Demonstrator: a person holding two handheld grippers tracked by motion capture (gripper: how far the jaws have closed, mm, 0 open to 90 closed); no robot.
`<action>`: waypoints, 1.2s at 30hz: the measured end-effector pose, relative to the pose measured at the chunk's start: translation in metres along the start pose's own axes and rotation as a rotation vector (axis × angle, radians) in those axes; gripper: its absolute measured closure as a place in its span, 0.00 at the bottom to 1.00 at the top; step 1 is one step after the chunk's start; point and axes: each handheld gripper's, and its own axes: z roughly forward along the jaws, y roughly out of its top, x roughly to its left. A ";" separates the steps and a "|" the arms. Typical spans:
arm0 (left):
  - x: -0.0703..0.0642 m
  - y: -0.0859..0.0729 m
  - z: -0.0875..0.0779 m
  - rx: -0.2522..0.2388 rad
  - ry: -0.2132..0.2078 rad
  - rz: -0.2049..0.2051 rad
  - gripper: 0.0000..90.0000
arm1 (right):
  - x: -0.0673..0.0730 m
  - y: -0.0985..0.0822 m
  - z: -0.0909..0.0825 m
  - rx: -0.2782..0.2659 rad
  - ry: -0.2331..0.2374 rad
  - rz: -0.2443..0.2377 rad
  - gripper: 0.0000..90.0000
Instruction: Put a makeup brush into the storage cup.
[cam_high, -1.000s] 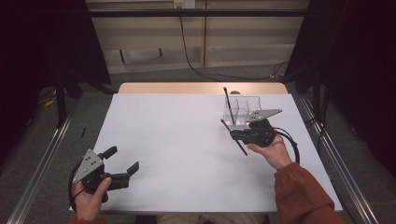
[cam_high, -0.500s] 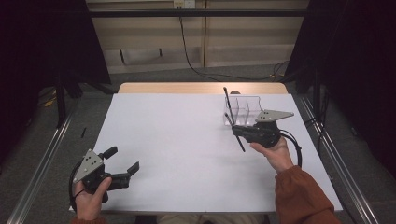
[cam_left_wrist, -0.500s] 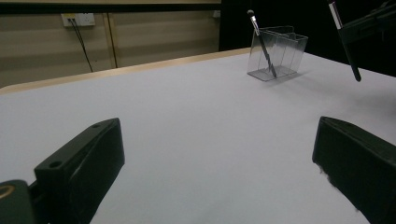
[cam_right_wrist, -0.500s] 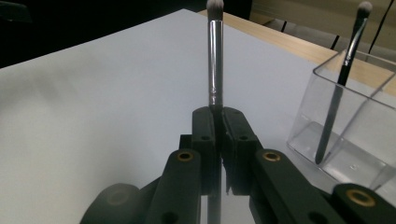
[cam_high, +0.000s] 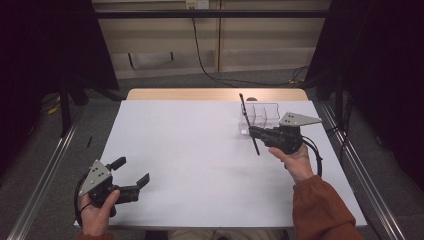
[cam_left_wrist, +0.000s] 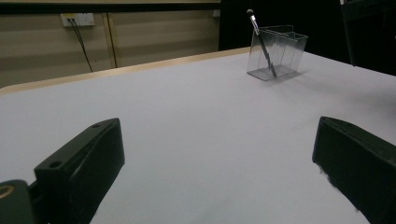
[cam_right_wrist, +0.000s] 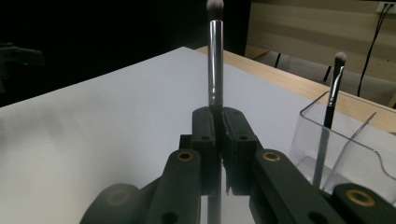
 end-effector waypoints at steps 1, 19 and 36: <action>0.000 0.000 0.000 0.000 0.000 -0.003 0.02 | -0.001 0.001 0.000 -0.004 0.001 -0.004 0.94; 0.000 0.000 0.000 0.000 -0.001 -0.004 0.02 | -0.007 0.029 0.000 -0.060 -0.023 -0.011 0.94; -0.001 0.000 0.001 0.002 -0.009 0.002 0.02 | -0.016 0.056 0.005 -0.106 -0.052 -0.013 0.94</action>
